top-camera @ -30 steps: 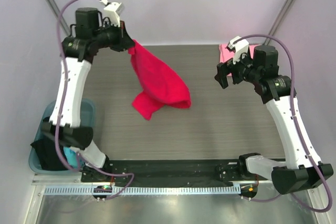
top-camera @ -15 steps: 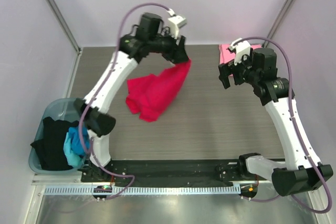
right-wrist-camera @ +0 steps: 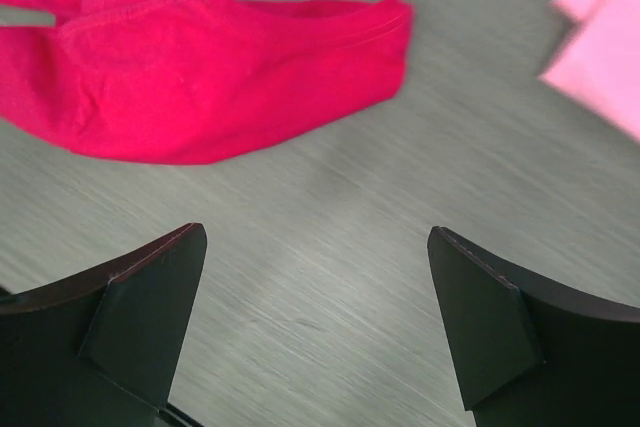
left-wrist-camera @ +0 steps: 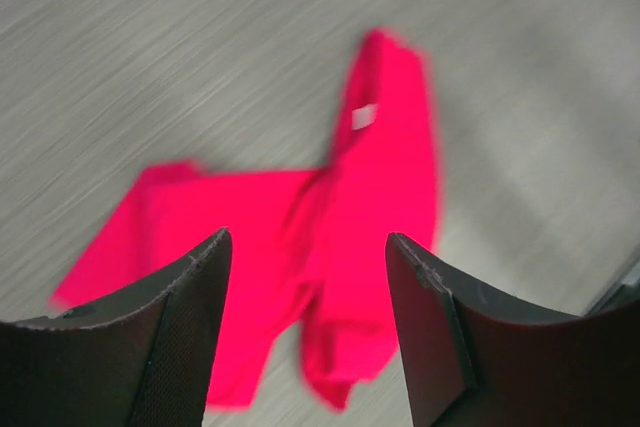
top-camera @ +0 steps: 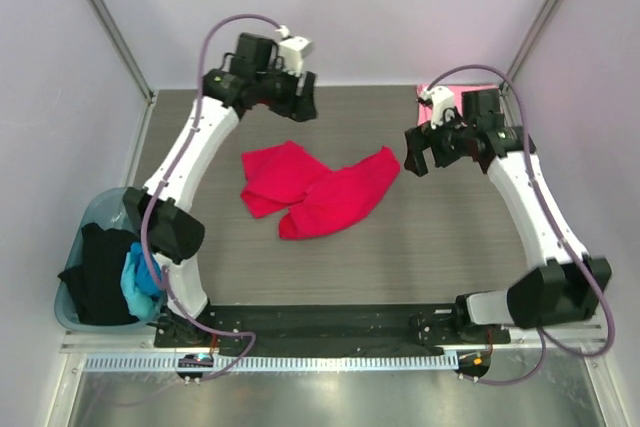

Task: Fold and stack the t-shirts
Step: Flatten the tshirt out

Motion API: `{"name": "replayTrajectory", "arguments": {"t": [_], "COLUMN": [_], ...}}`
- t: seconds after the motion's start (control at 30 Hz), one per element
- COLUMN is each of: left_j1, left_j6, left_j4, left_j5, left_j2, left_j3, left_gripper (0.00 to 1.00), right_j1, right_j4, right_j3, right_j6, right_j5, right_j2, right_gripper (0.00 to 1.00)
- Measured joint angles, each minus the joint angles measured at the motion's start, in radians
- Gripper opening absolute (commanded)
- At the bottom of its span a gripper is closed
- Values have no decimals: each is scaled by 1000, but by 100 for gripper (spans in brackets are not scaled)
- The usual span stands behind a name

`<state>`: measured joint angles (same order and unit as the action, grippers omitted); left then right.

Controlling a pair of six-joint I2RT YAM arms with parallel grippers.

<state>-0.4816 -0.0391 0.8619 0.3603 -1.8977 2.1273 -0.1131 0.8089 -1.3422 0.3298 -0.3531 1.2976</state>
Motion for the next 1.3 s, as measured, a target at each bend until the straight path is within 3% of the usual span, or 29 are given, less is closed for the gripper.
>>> {"name": "replayTrajectory", "arguments": {"t": [0.17,0.33,0.7,1.03,1.13,1.17,1.3], "left_j1": [200,255,277,327,331,331,330], "left_j6": [61,100,104,103,103,103,103], "left_j4": [32,77,86,92,88,87,87], "left_j5": [-26,-38,-2,-34,-40,-40,-44], "left_j2": [64,48,-167,-267,-267,-267,-268], "left_j3": [-194,-323,-325,-248,-229,-226,-224], "left_gripper": [65,64,64,65,65,65,65], "right_j1": [-42,-72,-184,-259,-260,-260,-259], "right_j4": [6,8,69,285,320,331,348], "right_j3": [-35,-207,-695,-809,-808,-807,-806], "right_j6": [-19,-37,106,253,286,298,320], "right_j5": [-50,-77,-136,-205,-206,-206,-207], "right_j2": [229,470,929,1061,1061,1061,1062], "right_gripper": [100,99,95,94,73,57,29]}}
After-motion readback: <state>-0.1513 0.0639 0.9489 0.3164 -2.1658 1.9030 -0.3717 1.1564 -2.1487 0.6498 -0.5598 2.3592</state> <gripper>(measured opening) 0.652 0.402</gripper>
